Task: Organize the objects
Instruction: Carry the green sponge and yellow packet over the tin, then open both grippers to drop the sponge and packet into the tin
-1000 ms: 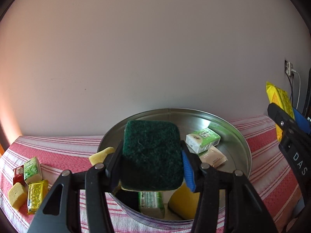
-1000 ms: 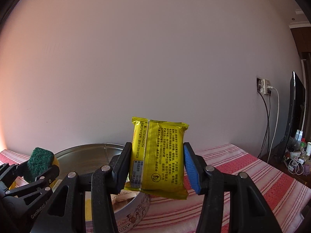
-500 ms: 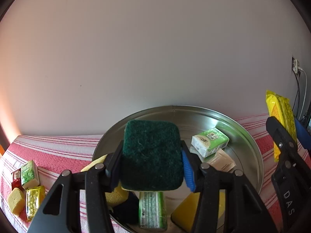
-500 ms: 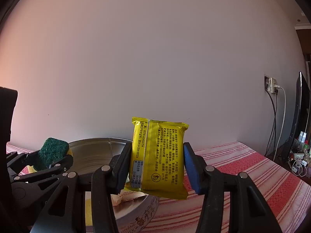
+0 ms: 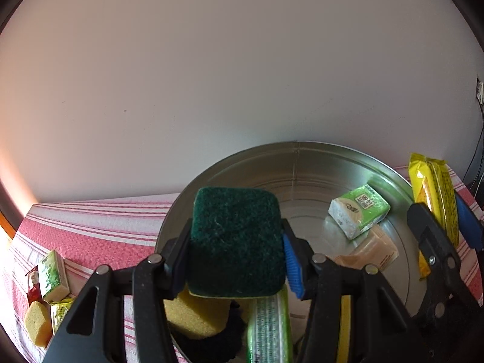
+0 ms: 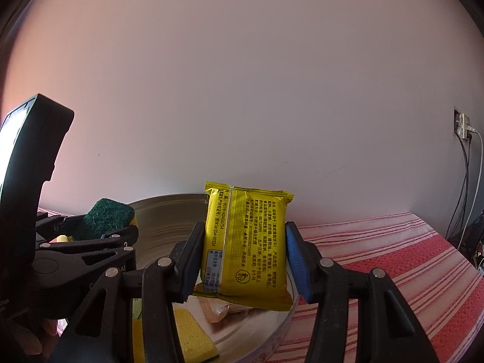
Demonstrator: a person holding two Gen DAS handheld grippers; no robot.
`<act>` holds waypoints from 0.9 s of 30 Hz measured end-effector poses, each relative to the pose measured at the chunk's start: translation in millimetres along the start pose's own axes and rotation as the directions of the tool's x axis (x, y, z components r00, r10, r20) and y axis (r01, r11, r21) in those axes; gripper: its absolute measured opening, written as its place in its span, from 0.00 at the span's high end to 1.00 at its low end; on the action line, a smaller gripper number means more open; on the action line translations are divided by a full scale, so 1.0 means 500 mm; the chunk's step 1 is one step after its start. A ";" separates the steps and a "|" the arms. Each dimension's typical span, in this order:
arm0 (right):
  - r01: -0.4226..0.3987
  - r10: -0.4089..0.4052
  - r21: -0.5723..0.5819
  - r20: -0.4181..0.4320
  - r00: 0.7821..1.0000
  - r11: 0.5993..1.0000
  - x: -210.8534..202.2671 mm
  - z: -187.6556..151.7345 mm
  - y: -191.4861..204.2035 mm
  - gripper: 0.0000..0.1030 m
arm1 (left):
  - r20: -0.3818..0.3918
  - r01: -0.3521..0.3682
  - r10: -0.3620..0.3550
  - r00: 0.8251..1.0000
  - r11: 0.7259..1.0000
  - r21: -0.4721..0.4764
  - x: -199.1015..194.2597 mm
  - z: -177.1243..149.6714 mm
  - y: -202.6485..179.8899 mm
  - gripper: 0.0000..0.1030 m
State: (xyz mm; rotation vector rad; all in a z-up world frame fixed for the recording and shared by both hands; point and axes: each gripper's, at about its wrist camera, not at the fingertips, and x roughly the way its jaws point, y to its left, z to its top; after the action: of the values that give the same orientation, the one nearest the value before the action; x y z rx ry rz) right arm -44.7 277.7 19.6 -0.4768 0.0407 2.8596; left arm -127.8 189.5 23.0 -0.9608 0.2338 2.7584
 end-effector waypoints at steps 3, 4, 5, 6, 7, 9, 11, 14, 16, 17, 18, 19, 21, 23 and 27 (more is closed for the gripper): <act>-0.013 0.013 -0.003 -0.010 1.000 1.000 0.009 0.001 0.021 0.47 | 0.000 -0.007 0.007 1.000 1.000 0.013 0.019 0.000 -0.017 0.49; -0.012 0.012 -0.008 -0.011 1.000 1.000 -0.012 -0.009 0.017 0.47 | 0.001 -0.007 0.007 1.000 1.000 0.018 0.033 0.002 -0.032 0.49; -0.011 0.011 -0.013 -0.012 1.000 1.000 -0.013 -0.008 0.019 0.47 | 0.001 -0.007 0.007 1.000 1.000 0.020 0.033 0.002 -0.034 0.49; -0.011 0.011 -0.015 -0.011 1.000 1.000 -0.011 -0.008 0.012 0.47 | 0.001 -0.007 0.007 1.000 1.000 0.019 0.034 0.003 -0.036 0.49; -0.012 0.012 -0.017 -0.011 1.000 1.000 -0.009 -0.008 0.008 0.47 | -0.001 -0.004 0.004 1.000 1.000 0.018 0.034 0.003 -0.037 0.49; -0.014 0.014 -0.017 -0.015 1.000 1.000 0.024 0.008 -0.034 0.47 | -0.005 -0.004 0.005 1.000 1.000 0.017 0.041 0.004 -0.045 0.49; -0.012 0.012 -0.017 -0.021 1.000 1.000 0.045 0.010 -0.056 0.47 | -0.006 -0.009 0.009 1.000 1.000 0.018 0.041 0.005 -0.047 0.49; -0.015 0.015 -0.018 -0.029 0.999 1.000 0.049 0.009 -0.057 0.47 | -0.008 -0.010 0.010 1.000 1.000 0.016 0.046 0.006 -0.056 0.49; -0.016 0.016 -0.017 -0.033 0.999 1.000 0.053 0.010 -0.060 0.47 | -0.007 -0.015 0.015 1.000 1.000 0.022 0.048 0.007 -0.061 0.49; -0.020 0.019 -0.014 -0.037 0.999 1.000 0.055 0.010 -0.062 0.47 | -0.007 -0.017 0.018 1.000 1.000 0.021 0.049 0.008 -0.064 0.49; -0.027 0.026 -0.011 -0.043 0.999 1.000 0.057 0.003 -0.063 0.47 | -0.007 -0.017 0.017 1.000 1.000 0.017 0.045 0.007 -0.061 0.49; -0.039 0.039 -0.006 -0.052 0.998 0.999 0.061 0.003 -0.066 0.47 | -0.005 -0.010 0.010 1.000 1.000 0.009 0.043 0.008 -0.059 0.49; -0.055 0.056 0.010 -0.067 0.996 0.998 0.070 0.004 -0.077 0.47 | 0.006 0.004 -0.004 1.000 1.000 -0.020 0.036 0.009 -0.049 0.33; -0.071 0.073 0.027 -0.067 0.995 0.997 0.071 0.004 -0.085 0.46 | 0.018 -0.027 0.028 0.999 0.999 -0.045 0.025 0.010 -0.041 0.19; -0.062 0.063 0.040 -0.028 0.998 0.997 0.053 0.007 -0.091 0.36 | 0.083 -0.095 0.100 0.992 0.993 -0.066 -0.002 0.008 -0.036 0.02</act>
State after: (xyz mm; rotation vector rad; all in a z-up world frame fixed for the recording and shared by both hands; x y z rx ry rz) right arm -59.2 328.2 14.7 -0.5178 0.1187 2.9070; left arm -124.9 207.5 25.3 -0.8642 0.1875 2.9043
